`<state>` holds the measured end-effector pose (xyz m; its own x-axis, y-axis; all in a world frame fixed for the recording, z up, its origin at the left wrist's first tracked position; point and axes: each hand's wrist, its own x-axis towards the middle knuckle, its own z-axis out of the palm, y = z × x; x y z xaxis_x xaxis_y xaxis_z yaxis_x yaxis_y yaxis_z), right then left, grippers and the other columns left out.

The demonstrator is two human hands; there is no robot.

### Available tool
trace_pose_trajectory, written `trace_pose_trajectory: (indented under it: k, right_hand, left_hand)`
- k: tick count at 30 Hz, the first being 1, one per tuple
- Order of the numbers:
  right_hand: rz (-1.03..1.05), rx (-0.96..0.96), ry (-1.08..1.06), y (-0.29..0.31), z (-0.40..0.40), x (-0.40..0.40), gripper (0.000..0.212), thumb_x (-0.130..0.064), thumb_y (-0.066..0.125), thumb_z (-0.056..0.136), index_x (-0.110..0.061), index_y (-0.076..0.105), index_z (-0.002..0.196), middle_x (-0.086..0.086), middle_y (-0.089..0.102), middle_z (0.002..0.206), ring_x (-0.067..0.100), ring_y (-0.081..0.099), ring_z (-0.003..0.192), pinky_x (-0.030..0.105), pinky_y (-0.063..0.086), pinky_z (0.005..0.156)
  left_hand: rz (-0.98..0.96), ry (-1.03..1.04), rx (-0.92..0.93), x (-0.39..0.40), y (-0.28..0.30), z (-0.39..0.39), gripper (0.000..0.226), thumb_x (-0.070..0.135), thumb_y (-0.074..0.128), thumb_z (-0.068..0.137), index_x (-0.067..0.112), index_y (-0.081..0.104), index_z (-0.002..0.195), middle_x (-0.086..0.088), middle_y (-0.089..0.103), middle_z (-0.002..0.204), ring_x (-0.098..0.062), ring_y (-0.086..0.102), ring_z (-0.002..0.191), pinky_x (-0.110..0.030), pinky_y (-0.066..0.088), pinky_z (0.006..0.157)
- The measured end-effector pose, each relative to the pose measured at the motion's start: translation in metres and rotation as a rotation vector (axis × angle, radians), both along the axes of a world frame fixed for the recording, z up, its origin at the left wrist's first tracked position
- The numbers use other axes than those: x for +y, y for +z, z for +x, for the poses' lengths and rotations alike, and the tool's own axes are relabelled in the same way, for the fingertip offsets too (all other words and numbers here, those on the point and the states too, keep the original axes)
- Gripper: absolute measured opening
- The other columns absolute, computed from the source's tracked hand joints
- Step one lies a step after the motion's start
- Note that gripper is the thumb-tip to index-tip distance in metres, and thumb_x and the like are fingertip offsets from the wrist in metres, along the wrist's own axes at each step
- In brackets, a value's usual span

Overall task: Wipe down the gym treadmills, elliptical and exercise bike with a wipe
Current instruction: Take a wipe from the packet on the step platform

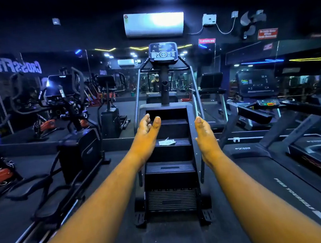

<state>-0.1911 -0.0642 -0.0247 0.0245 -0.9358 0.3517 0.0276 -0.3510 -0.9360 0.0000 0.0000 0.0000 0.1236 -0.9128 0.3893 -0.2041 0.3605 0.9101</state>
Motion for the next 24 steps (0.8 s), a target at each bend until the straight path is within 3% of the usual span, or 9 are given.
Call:
trace_pose_trajectory:
  k: [4, 11, 17, 21, 24]
  right_hand:
    - [0.072, 0.031, 0.004, -0.031, 0.024, -0.056, 0.073, -0.067, 0.039, 0.096, -0.027, 0.031, 0.157, -0.007, 0.035, 0.160, 0.010, 0.034, 0.144, 0.041, 0.029, 0.122]
    - [0.189, 0.050, -0.028, -0.089, 0.066, -0.169, 0.082, -0.073, 0.042, 0.087, -0.028, 0.034, 0.155, -0.007, 0.039, 0.158, 0.006, 0.036, 0.137, 0.040, 0.030, 0.120]
    - [0.293, 0.098, -0.039, -0.133, 0.077, -0.254, 0.083, -0.071, 0.045, 0.085, -0.027, 0.036, 0.155, -0.007, 0.042, 0.156, 0.004, 0.038, 0.134, 0.036, 0.032, 0.118]
    - [0.359, 0.103, -0.053, -0.169, 0.072, -0.324, 0.074, -0.064, 0.046, 0.093, -0.024, 0.037, 0.154, -0.006, 0.043, 0.155, 0.003, 0.039, 0.131, 0.032, 0.032, 0.116]
    - [0.393, 0.121, -0.037, -0.193, 0.065, -0.381, 0.060, -0.052, 0.049, 0.101, -0.022, 0.039, 0.153, -0.009, 0.050, 0.139, 0.003, 0.042, 0.125, 0.025, 0.034, 0.106]
  left_hand:
    - [0.059, -0.022, -0.005, -0.062, -0.030, 0.027, 0.077, 0.059, 0.043, 0.099, 0.024, 0.016, 0.162, 0.004, 0.021, 0.168, -0.013, 0.023, 0.153, -0.026, 0.024, 0.110]
    - [0.179, -0.050, -0.030, -0.188, -0.082, 0.081, 0.089, 0.068, 0.043, 0.089, 0.025, 0.019, 0.162, 0.003, 0.026, 0.166, -0.008, 0.029, 0.145, -0.026, 0.026, 0.111]
    - [0.286, -0.068, -0.053, -0.286, -0.127, 0.106, 0.094, 0.072, 0.045, 0.084, 0.025, 0.021, 0.161, 0.001, 0.026, 0.166, -0.014, 0.029, 0.150, -0.027, 0.027, 0.111]
    - [0.346, -0.067, -0.087, -0.360, -0.160, 0.104, 0.095, 0.071, 0.047, 0.083, 0.023, 0.022, 0.161, -0.001, 0.026, 0.166, -0.015, 0.029, 0.150, -0.026, 0.027, 0.112]
    - [0.377, -0.063, -0.136, -0.416, -0.183, 0.098, 0.090, 0.069, 0.047, 0.088, 0.022, 0.022, 0.161, -0.002, 0.027, 0.165, -0.016, 0.032, 0.148, -0.027, 0.029, 0.112]
